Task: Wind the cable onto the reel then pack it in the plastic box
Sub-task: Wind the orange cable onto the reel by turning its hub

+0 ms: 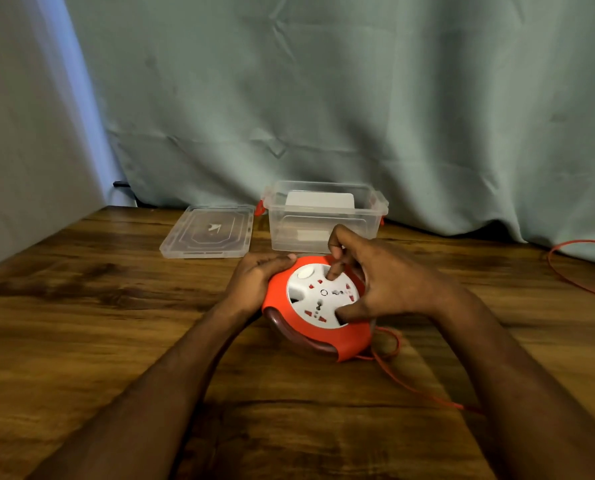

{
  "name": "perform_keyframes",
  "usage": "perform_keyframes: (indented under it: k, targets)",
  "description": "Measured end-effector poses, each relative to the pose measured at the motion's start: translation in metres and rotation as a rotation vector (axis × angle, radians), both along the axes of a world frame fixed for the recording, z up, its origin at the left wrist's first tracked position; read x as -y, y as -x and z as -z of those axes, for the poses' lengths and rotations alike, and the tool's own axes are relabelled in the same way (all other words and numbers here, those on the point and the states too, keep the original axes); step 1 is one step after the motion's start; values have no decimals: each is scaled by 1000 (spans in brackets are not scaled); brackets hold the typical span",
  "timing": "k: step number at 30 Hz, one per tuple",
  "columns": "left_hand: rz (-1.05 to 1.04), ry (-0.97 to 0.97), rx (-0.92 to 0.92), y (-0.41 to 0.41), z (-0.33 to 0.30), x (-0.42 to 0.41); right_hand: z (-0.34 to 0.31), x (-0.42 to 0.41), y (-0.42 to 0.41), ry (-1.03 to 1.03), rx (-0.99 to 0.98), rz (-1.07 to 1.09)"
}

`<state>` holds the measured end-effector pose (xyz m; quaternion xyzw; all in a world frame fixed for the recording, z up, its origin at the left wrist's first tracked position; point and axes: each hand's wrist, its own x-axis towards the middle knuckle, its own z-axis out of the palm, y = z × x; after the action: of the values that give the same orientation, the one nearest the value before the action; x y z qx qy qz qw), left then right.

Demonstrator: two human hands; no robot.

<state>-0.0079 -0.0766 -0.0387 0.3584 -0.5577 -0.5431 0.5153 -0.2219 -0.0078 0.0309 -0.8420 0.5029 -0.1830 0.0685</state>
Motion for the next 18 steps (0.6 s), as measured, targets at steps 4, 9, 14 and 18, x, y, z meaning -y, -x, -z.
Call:
perform_keyframes:
  k: [4,9,14,18]
  targets:
    - [19,-6,-1,-1,0,0,2,-1,-3,39,-34,32]
    - [22,4,-3,0,0,0,4,-3,-13,75,-101,82]
    - [4,-22,-16,1,0,2,5,-6,-22,92,-98,97]
    - [-6,-13,-3,1,1,2,9,-5,-29,106,-113,88]
